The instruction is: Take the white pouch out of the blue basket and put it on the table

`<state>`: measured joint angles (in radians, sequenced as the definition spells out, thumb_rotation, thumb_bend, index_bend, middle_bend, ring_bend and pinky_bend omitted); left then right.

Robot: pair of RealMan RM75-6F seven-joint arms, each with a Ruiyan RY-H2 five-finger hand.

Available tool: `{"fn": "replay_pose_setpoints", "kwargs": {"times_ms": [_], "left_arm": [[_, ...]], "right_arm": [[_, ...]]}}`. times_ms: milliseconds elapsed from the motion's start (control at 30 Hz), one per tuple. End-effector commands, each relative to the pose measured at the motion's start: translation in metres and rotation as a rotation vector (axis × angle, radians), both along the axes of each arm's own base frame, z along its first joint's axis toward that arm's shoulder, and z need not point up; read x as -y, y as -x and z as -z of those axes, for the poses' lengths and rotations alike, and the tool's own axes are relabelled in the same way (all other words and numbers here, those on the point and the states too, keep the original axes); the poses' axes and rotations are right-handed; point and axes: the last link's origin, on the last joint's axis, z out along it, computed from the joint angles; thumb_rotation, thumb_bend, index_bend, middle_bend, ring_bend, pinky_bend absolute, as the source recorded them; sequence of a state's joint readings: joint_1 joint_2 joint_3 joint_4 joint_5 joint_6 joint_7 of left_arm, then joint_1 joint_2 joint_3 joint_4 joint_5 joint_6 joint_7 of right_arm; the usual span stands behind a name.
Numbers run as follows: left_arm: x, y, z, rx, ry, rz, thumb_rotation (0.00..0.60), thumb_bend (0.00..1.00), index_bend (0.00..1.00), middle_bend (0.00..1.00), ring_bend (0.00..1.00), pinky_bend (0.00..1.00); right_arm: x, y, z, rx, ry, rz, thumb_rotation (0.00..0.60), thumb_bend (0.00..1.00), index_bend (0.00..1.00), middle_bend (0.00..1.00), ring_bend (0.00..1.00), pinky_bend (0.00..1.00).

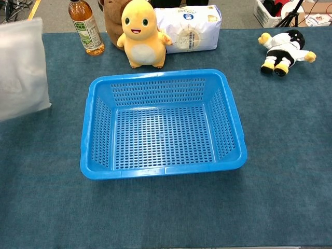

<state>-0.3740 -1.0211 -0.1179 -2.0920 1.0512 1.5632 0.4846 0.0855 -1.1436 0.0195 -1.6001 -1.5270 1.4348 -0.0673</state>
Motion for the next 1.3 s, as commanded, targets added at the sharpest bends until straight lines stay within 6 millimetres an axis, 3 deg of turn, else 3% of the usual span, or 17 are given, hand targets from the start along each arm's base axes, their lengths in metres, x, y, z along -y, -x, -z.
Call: {"fn": "replay_pose_setpoints", "kwargs": {"times_ms": [33, 300, 500, 600, 733, 1000, 1300], "left_arm": [[-0.003, 0.004, -0.001, 0.024, -0.021, 0.015, 0.6, 0.1, 0.0, 0.01, 0.18, 0.43], [-0.003, -0.001, -0.003, 0.129, -0.085, 0.127, 0.6, 0.08, 0.01, 0.0, 0.15, 0.42], [0.003, -0.007, -0.012, 0.282, -0.175, 0.27, 0.6, 0.08, 0.31, 0.22, 0.18, 0.41], [0.008, -0.009, -0.017, 0.358, -0.194, 0.298, 0.6, 0.08, 0.4, 0.3, 0.22, 0.41], [0.017, -0.007, -0.017, 0.317, -0.141, 0.247, 0.6, 0.08, 0.42, 0.32, 0.23, 0.41], [0.036, 0.0, 0.003, 0.144, 0.184, 0.177, 0.6, 0.08, 0.45, 0.32, 0.23, 0.41], [0.046, 0.017, 0.02, 0.108, 0.226, 0.177, 0.6, 0.08, 0.46, 0.33, 0.23, 0.41]], "right_arm": [[0.0, 0.0, 0.0, -0.001, 0.0, 0.001, 0.6, 0.0, 0.3, 0.28, 0.25, 0.45], [0.0, -0.004, -0.003, -0.006, 0.007, -0.014, 0.6, 0.0, 0.3, 0.28, 0.25, 0.45], [0.005, -0.016, -0.015, -0.037, 0.015, -0.055, 0.6, 0.0, 0.3, 0.28, 0.25, 0.45], [0.007, -0.023, -0.019, -0.045, 0.018, -0.07, 0.6, 0.0, 0.3, 0.28, 0.25, 0.45], [0.008, -0.027, -0.019, -0.046, 0.012, -0.075, 0.6, 0.0, 0.3, 0.28, 0.25, 0.45], [0.007, -0.033, -0.018, -0.058, 0.007, -0.087, 0.6, 0.0, 0.3, 0.28, 0.25, 0.45], [0.004, -0.044, -0.027, -0.094, 0.019, -0.09, 0.6, 0.0, 0.3, 0.28, 0.25, 0.45]]}}
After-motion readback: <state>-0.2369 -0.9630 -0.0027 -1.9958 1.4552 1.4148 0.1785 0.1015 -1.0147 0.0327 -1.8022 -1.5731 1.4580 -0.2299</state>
